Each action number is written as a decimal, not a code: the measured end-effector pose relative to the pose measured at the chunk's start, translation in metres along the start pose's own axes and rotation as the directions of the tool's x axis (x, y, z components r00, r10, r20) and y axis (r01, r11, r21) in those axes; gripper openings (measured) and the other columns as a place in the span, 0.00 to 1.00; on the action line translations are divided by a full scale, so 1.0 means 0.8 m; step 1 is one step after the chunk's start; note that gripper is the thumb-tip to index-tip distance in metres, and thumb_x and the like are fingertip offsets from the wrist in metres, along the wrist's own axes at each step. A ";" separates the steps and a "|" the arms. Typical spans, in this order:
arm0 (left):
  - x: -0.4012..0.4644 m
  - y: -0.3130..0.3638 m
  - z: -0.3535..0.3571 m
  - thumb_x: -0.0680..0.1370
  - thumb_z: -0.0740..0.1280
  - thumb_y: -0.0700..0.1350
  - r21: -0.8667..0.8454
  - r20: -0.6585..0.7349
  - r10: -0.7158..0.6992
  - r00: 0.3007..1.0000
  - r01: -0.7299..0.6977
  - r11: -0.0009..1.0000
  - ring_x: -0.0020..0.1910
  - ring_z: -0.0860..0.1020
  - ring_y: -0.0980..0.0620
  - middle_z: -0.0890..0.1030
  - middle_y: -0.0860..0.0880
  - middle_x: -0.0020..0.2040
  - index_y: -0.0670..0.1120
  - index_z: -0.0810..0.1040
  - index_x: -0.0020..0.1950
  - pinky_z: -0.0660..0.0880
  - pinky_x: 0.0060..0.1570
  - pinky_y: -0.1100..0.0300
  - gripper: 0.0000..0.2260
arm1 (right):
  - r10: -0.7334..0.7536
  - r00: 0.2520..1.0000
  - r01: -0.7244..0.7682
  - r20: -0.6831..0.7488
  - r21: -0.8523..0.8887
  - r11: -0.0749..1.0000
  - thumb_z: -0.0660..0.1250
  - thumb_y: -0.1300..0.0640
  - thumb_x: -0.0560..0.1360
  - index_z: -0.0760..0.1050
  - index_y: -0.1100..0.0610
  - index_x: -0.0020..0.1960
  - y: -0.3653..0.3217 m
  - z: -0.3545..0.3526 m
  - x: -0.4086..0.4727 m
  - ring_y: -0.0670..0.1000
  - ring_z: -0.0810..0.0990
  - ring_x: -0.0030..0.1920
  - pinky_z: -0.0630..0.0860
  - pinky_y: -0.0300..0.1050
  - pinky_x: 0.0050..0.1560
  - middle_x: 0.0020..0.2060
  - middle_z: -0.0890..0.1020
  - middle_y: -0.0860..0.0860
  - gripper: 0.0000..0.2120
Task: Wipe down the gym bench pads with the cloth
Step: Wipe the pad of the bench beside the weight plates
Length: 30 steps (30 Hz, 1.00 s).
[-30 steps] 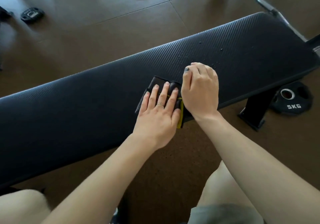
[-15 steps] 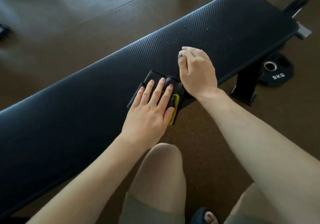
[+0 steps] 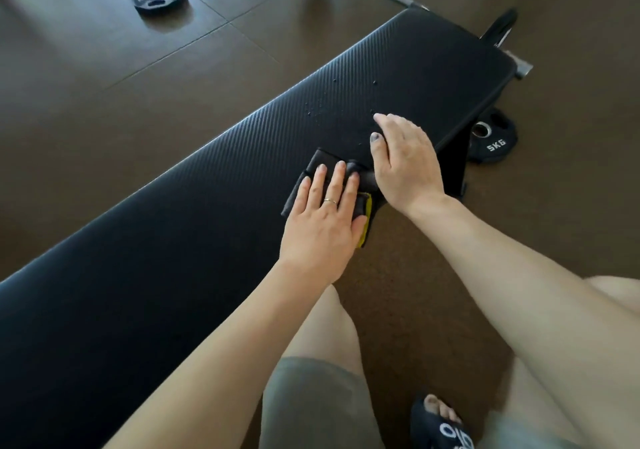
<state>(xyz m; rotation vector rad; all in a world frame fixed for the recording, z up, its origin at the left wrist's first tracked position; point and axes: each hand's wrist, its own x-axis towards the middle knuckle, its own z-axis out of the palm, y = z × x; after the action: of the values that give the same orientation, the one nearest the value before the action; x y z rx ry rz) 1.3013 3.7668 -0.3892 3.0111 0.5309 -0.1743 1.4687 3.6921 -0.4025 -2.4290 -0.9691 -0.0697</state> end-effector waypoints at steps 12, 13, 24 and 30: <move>0.074 0.018 -0.012 0.86 0.44 0.60 -0.044 0.018 0.032 0.999 -0.031 0.999 0.83 0.37 0.45 0.41 0.49 0.85 0.51 0.43 0.85 0.33 0.78 0.50 0.29 | 0.014 0.989 -0.018 -0.150 -0.026 1.000 0.53 0.49 0.84 0.78 0.55 0.57 0.069 0.004 0.069 0.54 0.76 0.51 0.63 0.44 0.51 0.53 0.78 0.55 0.17; 0.095 0.022 -0.013 0.87 0.44 0.60 -0.057 0.022 0.023 0.999 -0.022 0.998 0.83 0.37 0.45 0.40 0.49 0.85 0.51 0.42 0.85 0.32 0.78 0.50 0.29 | 0.017 0.981 -0.019 -0.195 -0.007 1.000 0.53 0.49 0.83 0.78 0.56 0.56 0.072 0.005 0.068 0.53 0.76 0.49 0.63 0.43 0.49 0.52 0.78 0.55 0.17; 0.024 0.008 -0.006 0.85 0.46 0.59 0.079 0.046 0.108 0.993 -0.112 0.991 0.83 0.50 0.44 0.53 0.45 0.84 0.48 0.54 0.85 0.44 0.79 0.46 0.30 | 0.024 0.936 0.013 -0.351 0.102 0.995 0.57 0.54 0.83 0.78 0.57 0.51 0.074 0.015 0.067 0.52 0.76 0.45 0.69 0.45 0.48 0.48 0.78 0.53 0.13; 0.086 0.031 -0.009 0.85 0.45 0.60 0.013 0.038 0.115 0.993 -0.115 0.993 0.84 0.42 0.44 0.46 0.47 0.85 0.49 0.47 0.85 0.38 0.80 0.48 0.30 | 0.009 0.935 0.026 -0.355 0.094 0.995 0.55 0.53 0.84 0.77 0.58 0.53 0.073 0.015 0.067 0.51 0.76 0.44 0.70 0.46 0.46 0.48 0.79 0.54 0.14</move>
<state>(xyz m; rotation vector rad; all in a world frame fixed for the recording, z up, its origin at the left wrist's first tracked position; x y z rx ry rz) 1.3750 3.7670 -0.3894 3.0357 0.3533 -0.2272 1.5450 3.6959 -0.4264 -2.2189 -0.7972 -0.4404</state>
